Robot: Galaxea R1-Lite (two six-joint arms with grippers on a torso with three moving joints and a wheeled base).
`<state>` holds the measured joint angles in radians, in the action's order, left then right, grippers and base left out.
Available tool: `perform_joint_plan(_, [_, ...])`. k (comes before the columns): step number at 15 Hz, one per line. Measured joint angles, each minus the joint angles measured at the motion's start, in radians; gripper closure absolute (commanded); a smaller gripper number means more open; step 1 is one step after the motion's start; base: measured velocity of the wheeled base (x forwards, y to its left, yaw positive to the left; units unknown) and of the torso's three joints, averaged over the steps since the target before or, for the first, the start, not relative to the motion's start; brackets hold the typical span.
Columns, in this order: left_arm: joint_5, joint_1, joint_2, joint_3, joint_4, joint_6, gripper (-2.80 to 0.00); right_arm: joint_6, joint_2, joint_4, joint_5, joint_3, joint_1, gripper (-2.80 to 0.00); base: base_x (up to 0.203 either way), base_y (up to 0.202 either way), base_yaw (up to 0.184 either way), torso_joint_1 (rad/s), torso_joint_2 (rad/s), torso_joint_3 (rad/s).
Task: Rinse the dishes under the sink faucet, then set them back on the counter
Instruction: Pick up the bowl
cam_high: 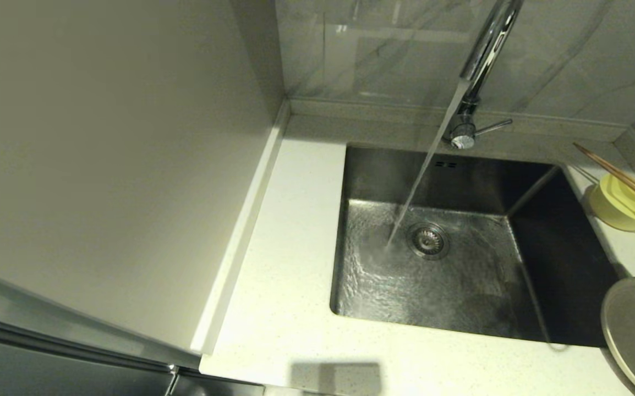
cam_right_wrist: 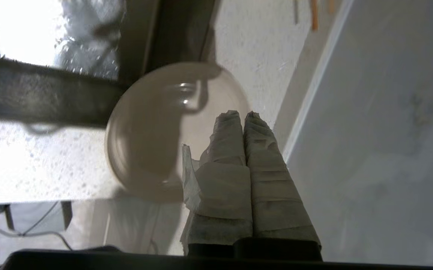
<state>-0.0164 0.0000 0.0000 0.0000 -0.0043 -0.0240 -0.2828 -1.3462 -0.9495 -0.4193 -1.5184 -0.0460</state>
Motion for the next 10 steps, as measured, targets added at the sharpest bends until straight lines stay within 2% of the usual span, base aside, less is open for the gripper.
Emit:
perform_joint_plan(2, [0.0,0.0,0.0,0.0,0.0,0.0,0.0,0.014,-0.019,-0.001,-0.004,-0.042,-0.022,0.0,0.0,0.0,0.0,0.0,0.0,0.0])
perform_joint_plan(5, [0.0,0.0,0.0,0.0,0.0,0.0,0.0,0.006,-0.078,0.0,-0.028,-0.132,-0.098,0.0,0.0,0.0,0.0,0.0,0.0,0.0])
perform_joint_plan(6, [0.0,0.0,0.0,0.0,0.0,0.0,0.0,0.004,-0.109,0.001,-0.044,-0.159,-0.111,-2.8,0.0,0.0,0.0,0.0,0.0,0.0])
perform_joint_plan(10, [0.0,0.0,0.0,0.0,0.0,0.0,0.0,0.007,-0.266,0.019,-0.073,-0.268,-0.142,-2.8,0.0,0.0,0.0,0.0,0.0,0.0])
